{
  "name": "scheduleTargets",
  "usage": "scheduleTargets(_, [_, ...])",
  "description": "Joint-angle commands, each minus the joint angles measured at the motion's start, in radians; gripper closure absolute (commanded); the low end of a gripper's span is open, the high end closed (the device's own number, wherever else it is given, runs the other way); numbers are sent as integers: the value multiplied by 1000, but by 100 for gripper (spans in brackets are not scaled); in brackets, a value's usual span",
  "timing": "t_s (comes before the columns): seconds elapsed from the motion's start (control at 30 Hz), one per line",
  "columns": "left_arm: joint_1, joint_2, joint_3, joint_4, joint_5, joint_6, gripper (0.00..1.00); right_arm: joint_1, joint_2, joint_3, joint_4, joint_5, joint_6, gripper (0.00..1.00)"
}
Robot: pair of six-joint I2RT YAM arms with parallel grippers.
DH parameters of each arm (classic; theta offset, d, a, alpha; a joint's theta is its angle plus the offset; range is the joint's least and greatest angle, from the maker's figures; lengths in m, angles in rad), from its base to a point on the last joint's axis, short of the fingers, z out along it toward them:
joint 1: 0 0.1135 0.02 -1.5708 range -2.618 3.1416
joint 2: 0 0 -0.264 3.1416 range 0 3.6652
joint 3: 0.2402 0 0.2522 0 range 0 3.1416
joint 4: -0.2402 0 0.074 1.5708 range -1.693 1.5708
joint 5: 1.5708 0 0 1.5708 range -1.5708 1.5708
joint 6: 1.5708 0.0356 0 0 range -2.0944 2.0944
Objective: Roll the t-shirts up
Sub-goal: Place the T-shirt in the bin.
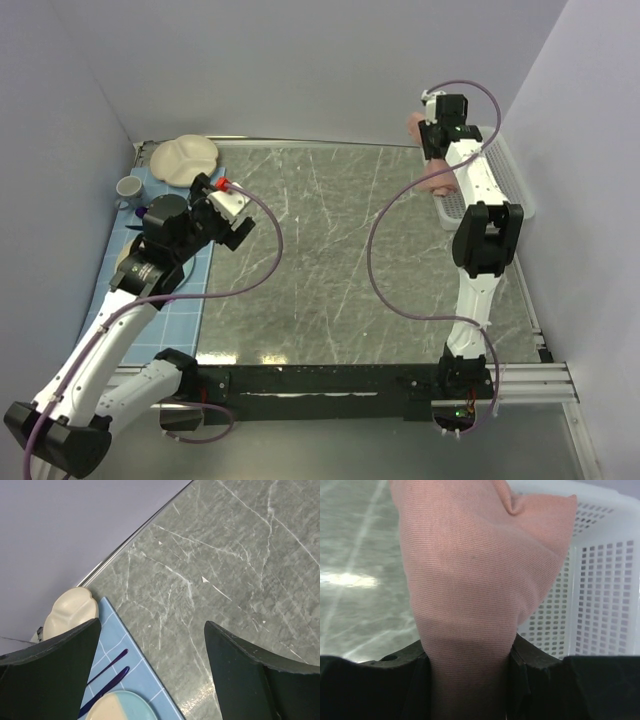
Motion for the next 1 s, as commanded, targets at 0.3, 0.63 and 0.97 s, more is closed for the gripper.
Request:
scheduleTargets(0.3, [4, 45, 4, 6, 78, -44, 9, 5, -24, -109, 317, 204, -179, 100])
scheduleTargets(0.63, [4, 59, 3, -11, 98, -52, 9, -24, 59, -71, 345, 254, -195, 100])
scheduleTargets(0.97, [4, 72, -7, 3, 115, -64, 9, -62, 83, -112, 384, 315, -225, 100])
